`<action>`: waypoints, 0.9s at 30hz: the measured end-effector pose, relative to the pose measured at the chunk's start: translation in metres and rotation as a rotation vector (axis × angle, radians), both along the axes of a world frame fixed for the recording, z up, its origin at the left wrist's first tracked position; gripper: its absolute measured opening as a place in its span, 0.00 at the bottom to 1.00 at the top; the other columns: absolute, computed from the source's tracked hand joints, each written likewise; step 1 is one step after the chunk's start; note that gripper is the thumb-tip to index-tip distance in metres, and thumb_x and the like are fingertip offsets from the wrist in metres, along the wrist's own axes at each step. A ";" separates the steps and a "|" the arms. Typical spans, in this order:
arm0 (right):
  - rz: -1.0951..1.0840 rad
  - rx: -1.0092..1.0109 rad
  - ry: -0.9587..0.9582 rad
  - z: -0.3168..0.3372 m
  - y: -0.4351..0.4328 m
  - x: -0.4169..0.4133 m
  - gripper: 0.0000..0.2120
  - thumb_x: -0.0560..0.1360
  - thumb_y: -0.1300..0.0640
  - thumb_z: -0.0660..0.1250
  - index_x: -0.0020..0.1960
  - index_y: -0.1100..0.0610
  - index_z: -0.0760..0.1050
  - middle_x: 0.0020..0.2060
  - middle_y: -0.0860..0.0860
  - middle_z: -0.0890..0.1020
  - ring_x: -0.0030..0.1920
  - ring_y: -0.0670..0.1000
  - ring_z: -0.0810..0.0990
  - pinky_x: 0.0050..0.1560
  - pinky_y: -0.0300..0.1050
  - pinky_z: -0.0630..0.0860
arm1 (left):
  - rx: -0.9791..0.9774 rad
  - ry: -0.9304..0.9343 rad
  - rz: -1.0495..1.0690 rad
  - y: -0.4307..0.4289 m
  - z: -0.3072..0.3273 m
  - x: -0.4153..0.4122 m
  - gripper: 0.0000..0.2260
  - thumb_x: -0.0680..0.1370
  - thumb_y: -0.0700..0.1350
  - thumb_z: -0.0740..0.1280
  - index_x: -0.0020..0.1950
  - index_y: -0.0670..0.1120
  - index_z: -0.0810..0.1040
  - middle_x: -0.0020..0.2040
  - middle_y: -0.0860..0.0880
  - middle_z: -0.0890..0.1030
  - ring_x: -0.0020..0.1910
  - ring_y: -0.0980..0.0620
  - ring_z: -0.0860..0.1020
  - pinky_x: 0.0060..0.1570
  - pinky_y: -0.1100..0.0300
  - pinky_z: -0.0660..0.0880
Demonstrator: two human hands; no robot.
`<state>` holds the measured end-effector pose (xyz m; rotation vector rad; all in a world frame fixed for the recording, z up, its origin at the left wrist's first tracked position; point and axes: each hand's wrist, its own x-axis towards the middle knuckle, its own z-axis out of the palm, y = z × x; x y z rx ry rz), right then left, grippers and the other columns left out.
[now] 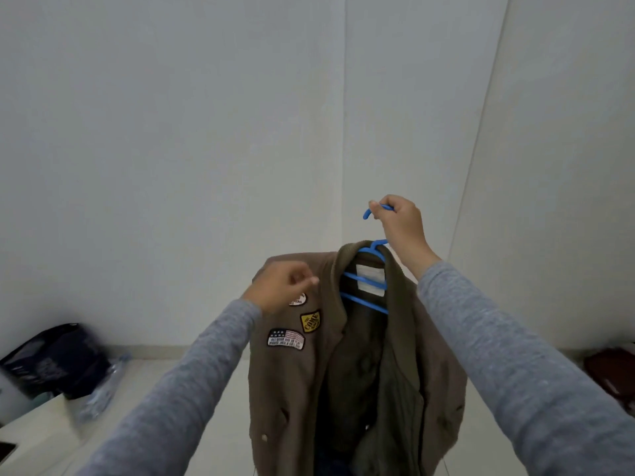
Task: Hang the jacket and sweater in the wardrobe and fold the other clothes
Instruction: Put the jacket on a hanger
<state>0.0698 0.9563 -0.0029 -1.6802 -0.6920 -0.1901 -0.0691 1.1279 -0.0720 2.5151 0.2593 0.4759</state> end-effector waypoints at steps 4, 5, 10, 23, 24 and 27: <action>0.061 0.009 0.071 0.002 -0.007 0.004 0.16 0.77 0.57 0.64 0.31 0.58 0.70 0.26 0.49 0.68 0.28 0.47 0.64 0.33 0.40 0.64 | 0.130 -0.218 0.160 0.025 -0.006 0.004 0.08 0.76 0.49 0.68 0.53 0.49 0.78 0.49 0.53 0.75 0.51 0.54 0.72 0.54 0.56 0.71; 0.081 0.004 0.080 0.001 -0.006 0.003 0.16 0.77 0.57 0.64 0.31 0.57 0.70 0.25 0.49 0.67 0.28 0.47 0.63 0.33 0.40 0.63 | 0.179 -0.195 0.156 0.027 -0.008 0.006 0.12 0.75 0.50 0.68 0.57 0.49 0.76 0.53 0.54 0.74 0.55 0.54 0.71 0.56 0.55 0.69; 0.108 0.032 0.096 -0.001 -0.002 0.001 0.16 0.77 0.58 0.64 0.31 0.57 0.69 0.22 0.45 0.68 0.27 0.46 0.63 0.32 0.39 0.62 | 0.254 -0.267 0.067 0.025 -0.025 0.015 0.13 0.74 0.48 0.70 0.56 0.46 0.78 0.52 0.50 0.79 0.52 0.50 0.77 0.52 0.57 0.72; 0.286 0.002 0.148 0.005 -0.015 0.009 0.13 0.78 0.62 0.63 0.35 0.63 0.72 0.25 0.52 0.64 0.23 0.45 0.59 0.24 0.37 0.58 | 0.130 -0.313 -0.007 0.030 0.008 0.026 0.05 0.77 0.38 0.65 0.47 0.41 0.82 0.44 0.48 0.83 0.46 0.50 0.78 0.50 0.59 0.74; 0.308 -0.003 0.154 0.006 -0.014 0.009 0.13 0.78 0.62 0.63 0.35 0.63 0.72 0.25 0.52 0.64 0.22 0.45 0.59 0.23 0.36 0.57 | 0.098 -0.333 0.008 0.029 0.016 0.028 0.05 0.77 0.38 0.66 0.47 0.41 0.82 0.44 0.48 0.82 0.45 0.51 0.78 0.50 0.62 0.73; 0.329 0.020 0.156 0.004 -0.008 0.005 0.14 0.78 0.62 0.63 0.34 0.62 0.71 0.25 0.52 0.64 0.23 0.46 0.59 0.23 0.37 0.57 | -0.031 -0.334 0.036 0.021 0.032 0.036 0.06 0.77 0.40 0.66 0.48 0.41 0.82 0.44 0.49 0.82 0.46 0.53 0.78 0.47 0.71 0.71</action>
